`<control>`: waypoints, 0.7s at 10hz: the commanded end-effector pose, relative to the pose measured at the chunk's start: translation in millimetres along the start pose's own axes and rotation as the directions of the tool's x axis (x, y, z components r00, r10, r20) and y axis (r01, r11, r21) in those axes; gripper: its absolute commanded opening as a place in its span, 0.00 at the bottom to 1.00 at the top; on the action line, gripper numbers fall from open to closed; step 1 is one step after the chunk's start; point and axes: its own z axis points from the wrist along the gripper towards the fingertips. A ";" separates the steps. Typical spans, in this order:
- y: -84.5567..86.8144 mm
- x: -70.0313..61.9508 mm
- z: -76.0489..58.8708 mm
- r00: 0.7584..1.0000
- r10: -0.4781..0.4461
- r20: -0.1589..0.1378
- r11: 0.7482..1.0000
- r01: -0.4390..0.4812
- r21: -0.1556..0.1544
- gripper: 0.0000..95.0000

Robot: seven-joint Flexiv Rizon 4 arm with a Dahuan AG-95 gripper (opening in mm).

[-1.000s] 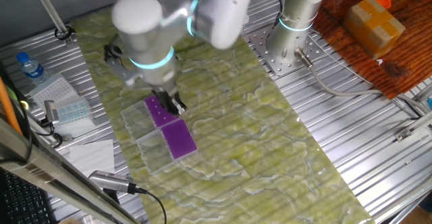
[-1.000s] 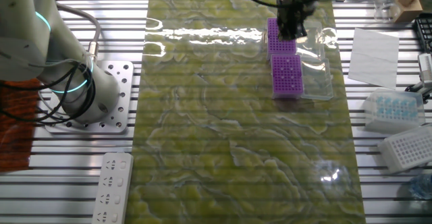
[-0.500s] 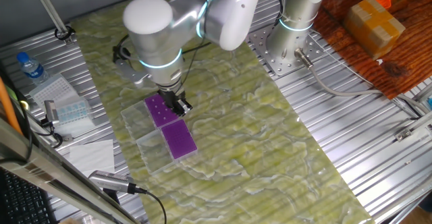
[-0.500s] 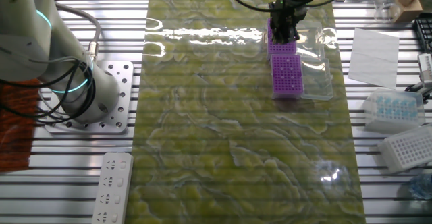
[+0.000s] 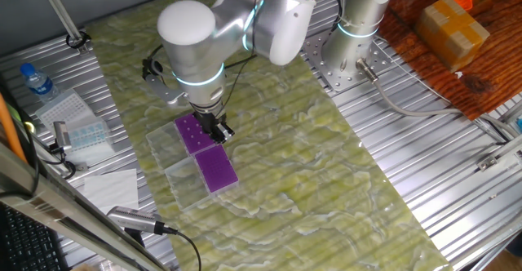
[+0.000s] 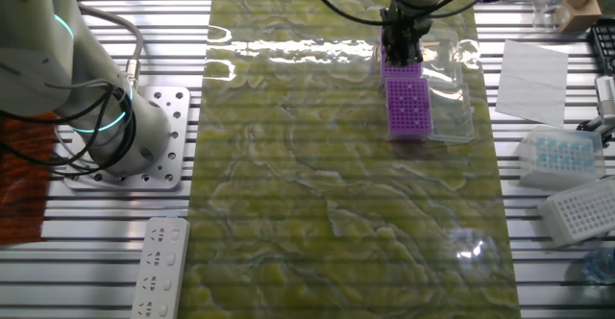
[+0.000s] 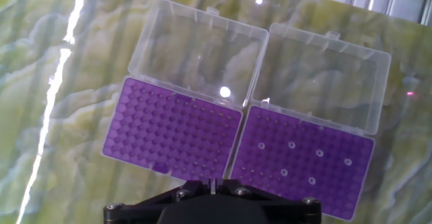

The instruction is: Transfer all small pipette tips from one holder to another

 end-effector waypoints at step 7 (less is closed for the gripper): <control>3.9 -0.3 6.2 1.000 0.006 0.008 1.000 -0.006 0.001 0.00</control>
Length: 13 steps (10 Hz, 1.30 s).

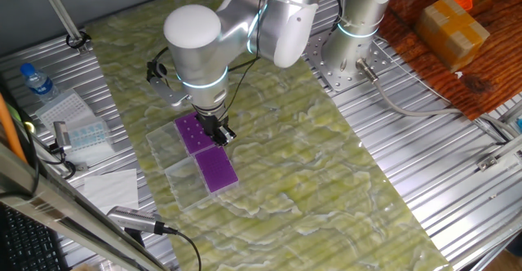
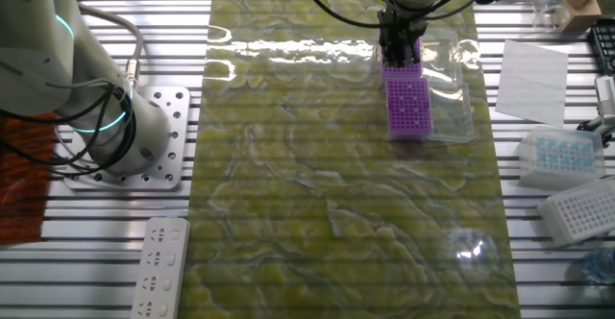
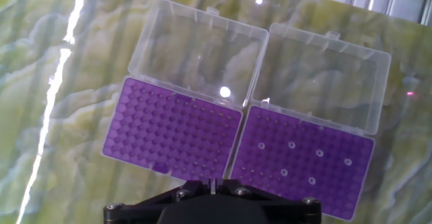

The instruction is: Transfer all small pipette tips from one holder to another

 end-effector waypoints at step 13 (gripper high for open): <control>1.1 1.4 6.7 0.996 -0.084 0.014 0.996 0.083 0.008 0.20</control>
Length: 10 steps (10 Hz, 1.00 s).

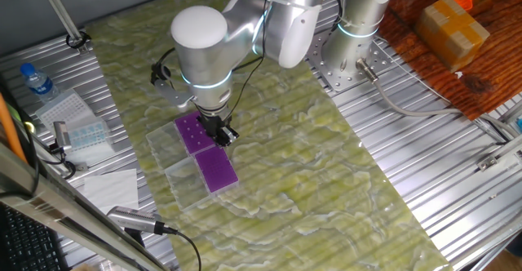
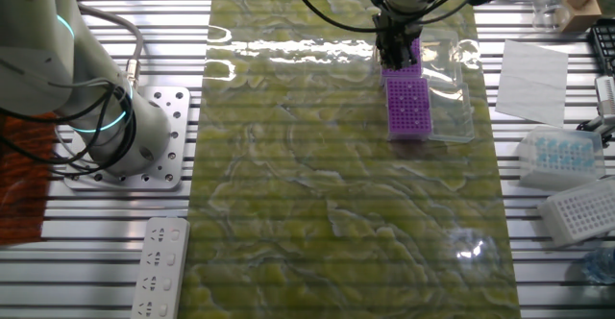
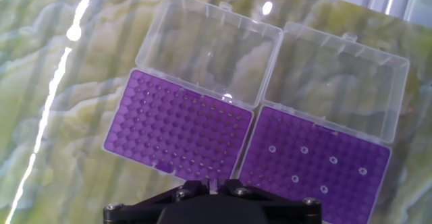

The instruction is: Transfer all small pipette tips from one holder to another

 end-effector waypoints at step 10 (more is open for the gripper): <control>-65.0 -0.2 -11.6 0.990 -0.140 -0.005 0.990 0.140 0.010 0.20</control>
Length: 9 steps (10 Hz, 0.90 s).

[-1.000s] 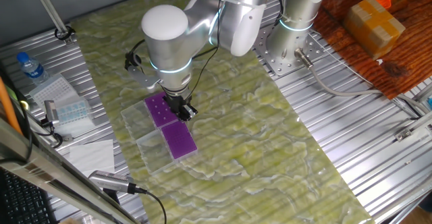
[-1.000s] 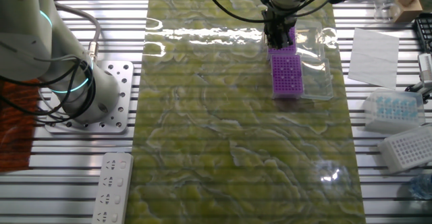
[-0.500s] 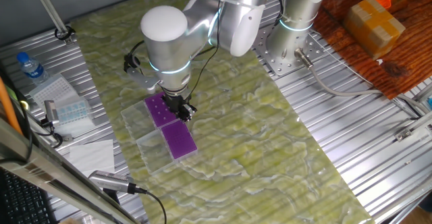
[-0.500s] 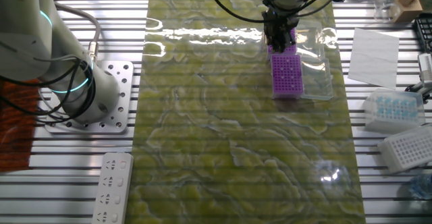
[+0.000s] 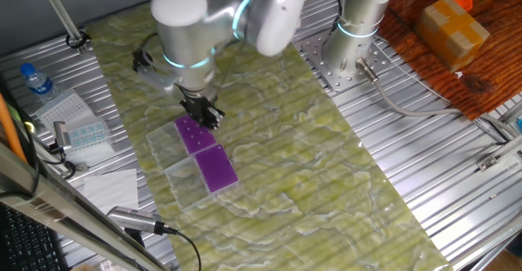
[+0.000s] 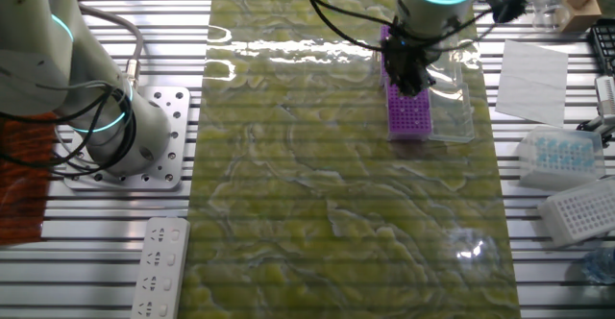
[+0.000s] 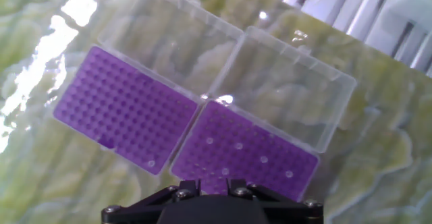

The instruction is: Transfer all small pipette tips from one holder to another

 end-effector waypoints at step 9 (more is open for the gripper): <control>-1.6 -6.1 21.9 1.000 -0.011 0.012 1.000 0.011 0.020 0.20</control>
